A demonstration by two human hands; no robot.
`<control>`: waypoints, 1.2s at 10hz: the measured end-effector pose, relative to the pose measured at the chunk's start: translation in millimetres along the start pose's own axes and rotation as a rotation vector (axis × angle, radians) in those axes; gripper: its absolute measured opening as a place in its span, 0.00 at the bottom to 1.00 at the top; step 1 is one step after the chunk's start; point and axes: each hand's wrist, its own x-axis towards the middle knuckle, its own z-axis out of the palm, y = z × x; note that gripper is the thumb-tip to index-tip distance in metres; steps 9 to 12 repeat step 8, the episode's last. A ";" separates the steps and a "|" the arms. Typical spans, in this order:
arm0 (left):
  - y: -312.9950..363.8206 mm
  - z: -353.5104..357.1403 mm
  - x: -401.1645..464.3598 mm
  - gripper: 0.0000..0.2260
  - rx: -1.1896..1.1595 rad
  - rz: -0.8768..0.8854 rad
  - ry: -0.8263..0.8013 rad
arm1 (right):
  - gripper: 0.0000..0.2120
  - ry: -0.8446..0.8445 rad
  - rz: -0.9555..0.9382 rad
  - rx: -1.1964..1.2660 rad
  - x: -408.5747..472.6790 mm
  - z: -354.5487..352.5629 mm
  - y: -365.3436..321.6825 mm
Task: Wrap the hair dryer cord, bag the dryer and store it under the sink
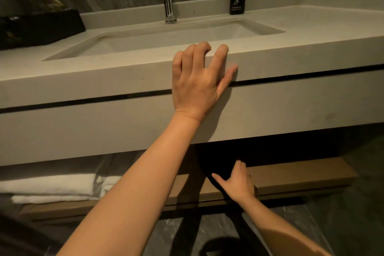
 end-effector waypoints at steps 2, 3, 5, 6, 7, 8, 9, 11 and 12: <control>-0.7 0.1 -0.3 0.16 0.007 0.004 -0.016 | 0.34 0.056 -0.189 -0.139 -4.5 10.8 12.9; -0.4 0.9 -0.2 0.16 0.011 0.010 -0.004 | 0.32 0.067 -0.197 -0.158 6.1 13.4 8.5; -1.7 0.2 1.1 0.16 -0.005 0.004 -0.011 | 0.37 0.048 -0.119 -0.141 1.4 8.0 7.0; 0.0 -5.6 2.3 0.15 -0.010 0.003 -0.071 | 0.44 0.054 -0.082 -0.144 -15.7 -15.8 -0.2; 1.1 -13.4 6.6 0.15 -0.037 -0.018 -0.162 | 0.42 0.122 -0.082 -0.120 -40.7 -58.4 -12.6; -2.9 -37.7 8.5 0.19 -0.159 -0.014 -0.343 | 0.33 0.210 -0.073 0.040 -70.9 -115.0 -29.6; -2.9 -37.7 8.5 0.19 -0.159 -0.014 -0.343 | 0.33 0.210 -0.073 0.040 -70.9 -115.0 -29.6; -2.9 -37.7 8.5 0.19 -0.159 -0.014 -0.343 | 0.33 0.210 -0.073 0.040 -70.9 -115.0 -29.6; -2.9 -37.7 8.5 0.19 -0.159 -0.014 -0.343 | 0.33 0.210 -0.073 0.040 -70.9 -115.0 -29.6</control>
